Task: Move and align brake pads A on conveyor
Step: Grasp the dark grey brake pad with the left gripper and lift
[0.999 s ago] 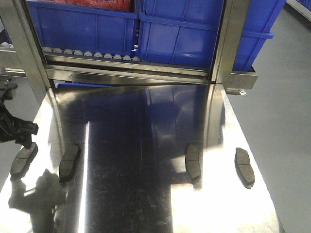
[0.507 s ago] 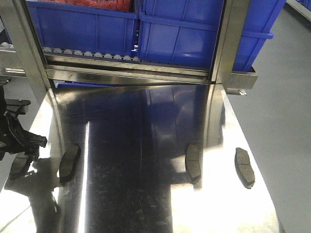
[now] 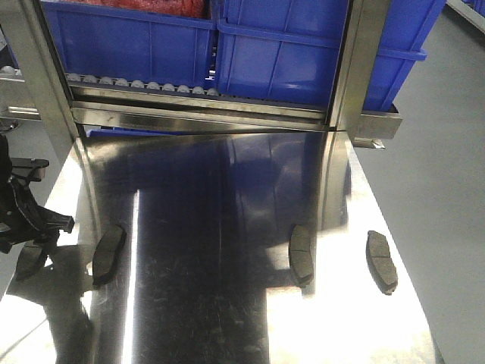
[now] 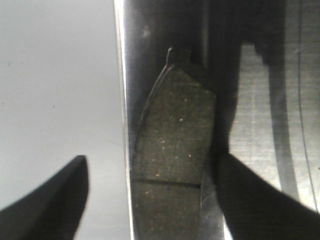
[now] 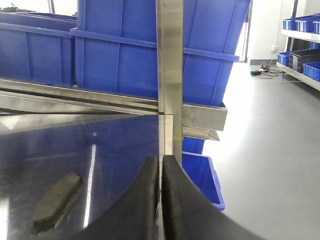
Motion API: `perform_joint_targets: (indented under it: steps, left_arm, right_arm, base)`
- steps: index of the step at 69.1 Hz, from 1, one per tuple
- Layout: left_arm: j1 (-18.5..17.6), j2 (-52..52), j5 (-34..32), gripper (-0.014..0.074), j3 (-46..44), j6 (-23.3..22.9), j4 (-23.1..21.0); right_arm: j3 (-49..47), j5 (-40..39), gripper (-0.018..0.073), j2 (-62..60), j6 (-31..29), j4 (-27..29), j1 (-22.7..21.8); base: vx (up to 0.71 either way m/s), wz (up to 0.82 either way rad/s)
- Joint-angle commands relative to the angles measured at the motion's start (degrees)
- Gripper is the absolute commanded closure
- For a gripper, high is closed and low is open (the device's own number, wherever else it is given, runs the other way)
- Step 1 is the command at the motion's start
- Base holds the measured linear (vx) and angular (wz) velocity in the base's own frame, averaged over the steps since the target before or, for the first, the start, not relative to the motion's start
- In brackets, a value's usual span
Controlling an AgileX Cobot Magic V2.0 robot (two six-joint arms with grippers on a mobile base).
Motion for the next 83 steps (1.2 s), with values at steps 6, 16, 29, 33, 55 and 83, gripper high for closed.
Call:
perform_joint_targets:
  steps: [6,16,29,33,55,83]
  left_arm:
    - [-0.04,-2.47,-0.37,0.0312,-1.57,0.3,0.28]
    - [-0.04,-2.47,-0.37,0.0457,-1.57,0.3,0.28]
    - [-0.04,-2.58,-0.37,0.0555,-1.57,0.3,0.28]
    - [-0.04,-2.71,-0.37,0.0563,-1.57,0.3,0.23]
    - [-0.04,-7.7,-3.2,0.0558,-1.57,0.3,0.23]
    - [-0.1,-19.1,-6.04,0.0555,-1.53,7.6,-5.51]
  right_arm:
    - [0.94,-4.07,0.0562,-0.72,-0.56,0.0,-0.27]
    - [0.94,-4.07,0.0562,-0.72,-0.56,0.0,-0.27]
    - [0.94,-4.07,0.0562,-0.72,-0.56,0.0,-0.27]
    - [0.94,-4.07,0.0562,-0.72,-0.56,0.0,-0.27]
    - [0.94,-4.07,0.0562,-0.72,-0.56,0.0,-0.27]
    - [0.94,-4.07,0.0562,-0.72,-0.56,0.0,-0.27]
  base:
    - [0.0,0.0]
    - [0.0,0.0]
    - [0.0,0.0]
    - [0.0,0.0]
    - [0.0,0.0]
    - [0.0,0.0]
